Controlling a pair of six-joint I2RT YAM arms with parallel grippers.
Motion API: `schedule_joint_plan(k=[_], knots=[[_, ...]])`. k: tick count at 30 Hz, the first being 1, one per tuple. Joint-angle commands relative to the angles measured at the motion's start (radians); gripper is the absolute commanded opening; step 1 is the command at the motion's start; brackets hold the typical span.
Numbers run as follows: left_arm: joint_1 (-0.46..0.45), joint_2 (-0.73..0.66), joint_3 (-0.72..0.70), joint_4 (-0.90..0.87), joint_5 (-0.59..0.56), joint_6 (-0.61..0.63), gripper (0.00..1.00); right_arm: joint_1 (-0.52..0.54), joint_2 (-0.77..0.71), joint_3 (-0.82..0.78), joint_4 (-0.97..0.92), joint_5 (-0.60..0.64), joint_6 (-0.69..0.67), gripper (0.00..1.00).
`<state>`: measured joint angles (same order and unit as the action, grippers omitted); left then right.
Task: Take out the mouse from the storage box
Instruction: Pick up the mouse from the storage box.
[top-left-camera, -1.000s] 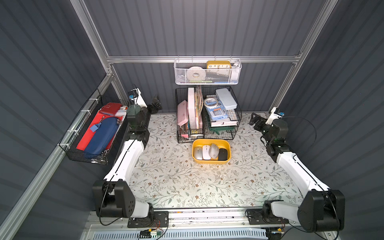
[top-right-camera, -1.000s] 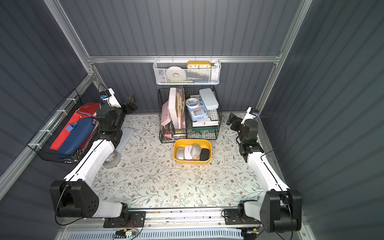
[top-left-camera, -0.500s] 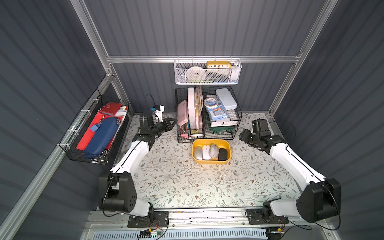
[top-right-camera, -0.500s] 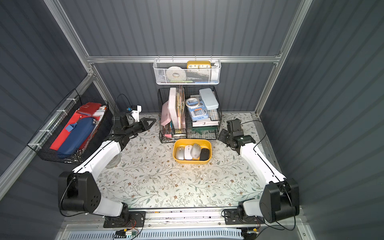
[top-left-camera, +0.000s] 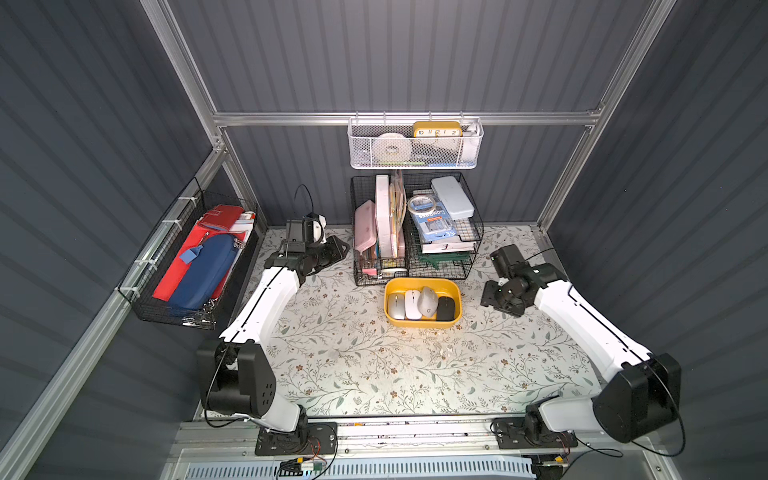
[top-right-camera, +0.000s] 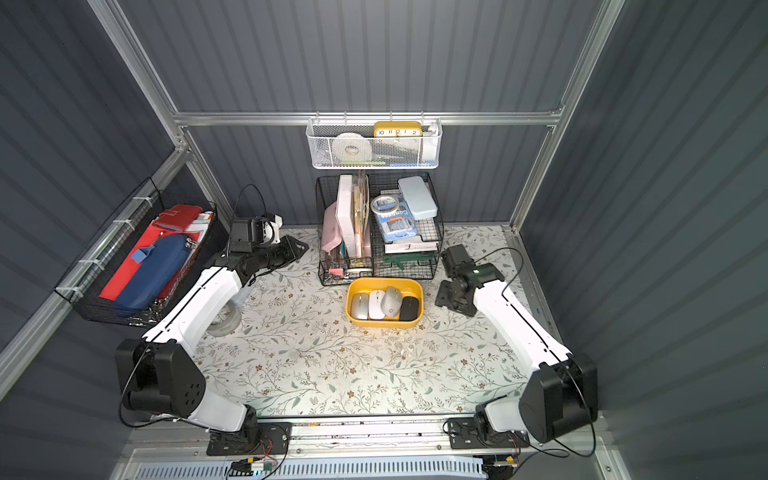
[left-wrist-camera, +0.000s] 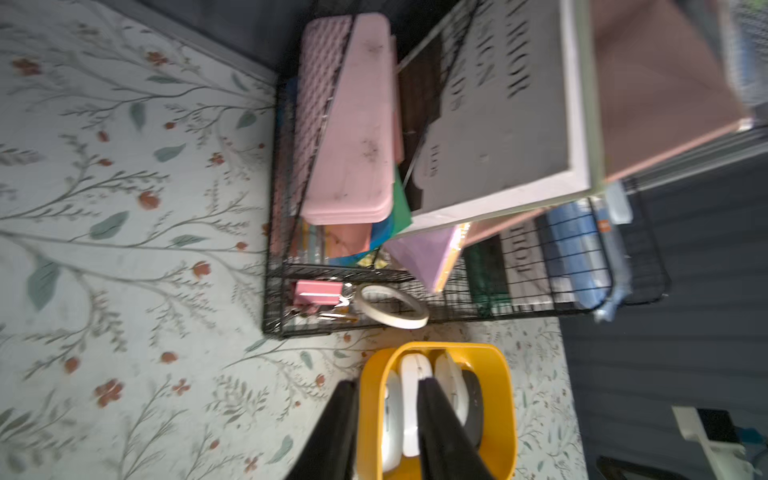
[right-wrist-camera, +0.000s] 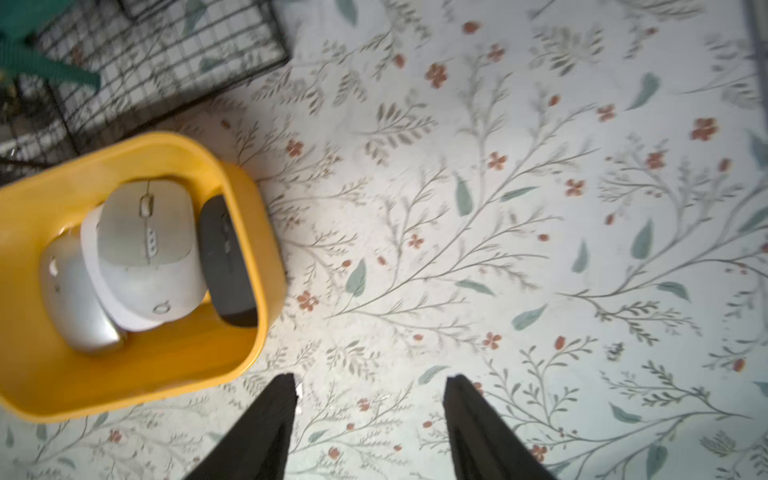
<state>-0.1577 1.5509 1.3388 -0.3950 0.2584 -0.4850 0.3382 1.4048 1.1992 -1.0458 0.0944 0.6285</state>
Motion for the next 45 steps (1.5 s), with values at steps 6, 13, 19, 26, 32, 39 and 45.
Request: schedule_joint_plan(k=[6,13,19,26,32,39,45], knots=[[-0.029,0.062,-0.065,-0.197,-0.168,-0.011,0.75,0.161,0.140,0.112,0.047,-0.276,-0.025,0.67],[-0.030,0.062,-0.083,-0.156,-0.105,-0.003,0.80,0.189,0.322,0.161,0.286,-0.415,-0.026,0.78],[-0.031,0.043,-0.122,-0.137,-0.081,-0.001,0.80,0.188,0.421,0.198,0.296,-0.355,-0.034,0.79],[-0.031,0.043,-0.132,-0.101,-0.022,0.004,0.80,0.186,0.444,0.189,0.304,-0.261,-0.056,0.86],[-0.031,0.066,-0.105,-0.113,-0.020,0.019,0.80,0.164,0.508,0.198,0.350,-0.252,-0.054,0.87],[-0.030,0.051,-0.108,-0.116,-0.027,0.034,0.81,0.158,0.600,0.252,0.357,-0.244,-0.083,0.87],[-0.031,0.046,-0.110,-0.116,-0.029,0.039,0.81,0.159,0.645,0.295,0.327,-0.289,-0.084,0.83]])
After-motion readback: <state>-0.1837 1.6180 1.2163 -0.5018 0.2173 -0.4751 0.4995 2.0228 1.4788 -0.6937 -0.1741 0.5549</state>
